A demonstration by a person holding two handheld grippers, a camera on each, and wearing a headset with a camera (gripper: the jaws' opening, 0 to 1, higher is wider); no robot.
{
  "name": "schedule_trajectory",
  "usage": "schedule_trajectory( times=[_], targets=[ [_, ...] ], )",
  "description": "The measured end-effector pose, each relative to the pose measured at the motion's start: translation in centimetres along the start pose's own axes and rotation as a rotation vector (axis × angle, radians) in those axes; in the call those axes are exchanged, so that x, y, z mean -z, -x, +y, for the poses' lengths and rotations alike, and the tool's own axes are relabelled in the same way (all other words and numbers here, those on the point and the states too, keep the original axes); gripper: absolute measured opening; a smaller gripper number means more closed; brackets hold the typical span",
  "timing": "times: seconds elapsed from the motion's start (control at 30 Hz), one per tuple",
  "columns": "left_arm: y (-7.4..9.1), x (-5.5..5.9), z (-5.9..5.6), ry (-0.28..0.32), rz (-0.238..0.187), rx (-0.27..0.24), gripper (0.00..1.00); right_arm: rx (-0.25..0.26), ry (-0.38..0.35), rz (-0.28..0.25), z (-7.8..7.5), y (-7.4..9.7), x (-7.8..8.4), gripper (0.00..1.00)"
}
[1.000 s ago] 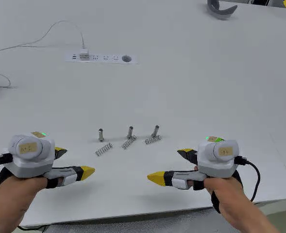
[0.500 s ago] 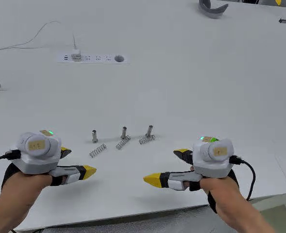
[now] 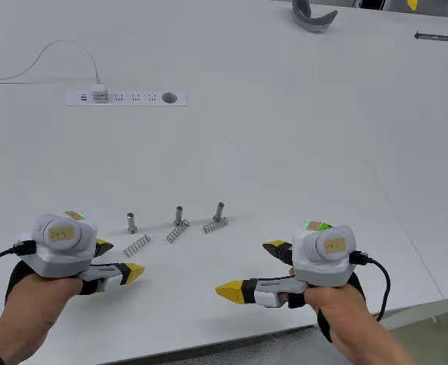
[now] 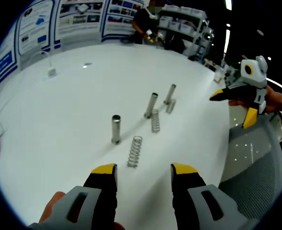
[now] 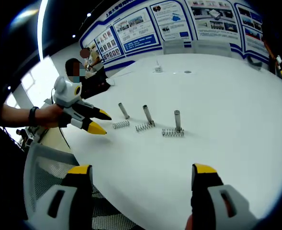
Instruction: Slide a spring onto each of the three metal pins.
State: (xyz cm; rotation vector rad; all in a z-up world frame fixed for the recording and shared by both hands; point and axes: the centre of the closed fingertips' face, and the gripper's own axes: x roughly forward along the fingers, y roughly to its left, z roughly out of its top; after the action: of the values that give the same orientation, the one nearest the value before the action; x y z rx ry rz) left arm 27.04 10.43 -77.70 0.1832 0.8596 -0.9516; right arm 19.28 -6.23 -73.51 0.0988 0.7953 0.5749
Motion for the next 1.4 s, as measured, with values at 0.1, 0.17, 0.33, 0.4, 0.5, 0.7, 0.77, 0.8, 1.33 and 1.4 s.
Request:
schedule_trajectory(
  times=[0.1,0.17,0.33,0.4,0.5,0.7,0.77,0.8,1.33,1.4],
  targets=[
    [-0.5,0.0,0.2,0.001,0.001,-0.005,0.42,0.001,-0.003,-0.001,-0.1,0.1,0.0,0.86],
    [-0.9,-0.1,0.4,0.006,0.001,-0.004,0.39,0.003,-0.006,-0.001,-0.2,0.2,0.1,0.86],
    [-1.8,-0.1,0.7,0.008,0.011,-0.013,0.33,0.005,-0.011,-0.001,-0.3,0.2,0.2,0.86],
    [-1.8,-0.1,0.7,0.010,0.013,-0.020,0.30,0.006,-0.012,0.000,-0.3,0.2,0.3,0.86],
    [-2.2,0.0,0.9,0.016,0.017,-0.022,0.27,0.006,-0.015,0.000,-0.4,0.2,0.4,0.86],
    [-2.4,-0.2,1.1,0.011,0.011,-0.038,0.18,0.008,-0.019,0.001,-0.6,0.3,0.5,0.86],
    [-2.4,-0.2,1.4,-0.011,0.016,-0.054,0.14,0.009,-0.020,0.001,-0.6,0.3,0.5,0.86],
    [-2.4,-0.2,1.4,-0.014,0.016,-0.054,0.13,0.009,-0.020,0.001,-0.6,0.3,0.5,0.86],
    [-2.8,-0.1,1.7,-0.099,0.014,-0.075,0.11,0.008,-0.025,0.000,-0.7,0.2,0.6,0.86],
    [-2.8,-0.1,1.7,-0.092,0.013,-0.074,0.11,0.008,-0.026,-0.002,-0.7,0.2,0.5,0.86]
  ],
)
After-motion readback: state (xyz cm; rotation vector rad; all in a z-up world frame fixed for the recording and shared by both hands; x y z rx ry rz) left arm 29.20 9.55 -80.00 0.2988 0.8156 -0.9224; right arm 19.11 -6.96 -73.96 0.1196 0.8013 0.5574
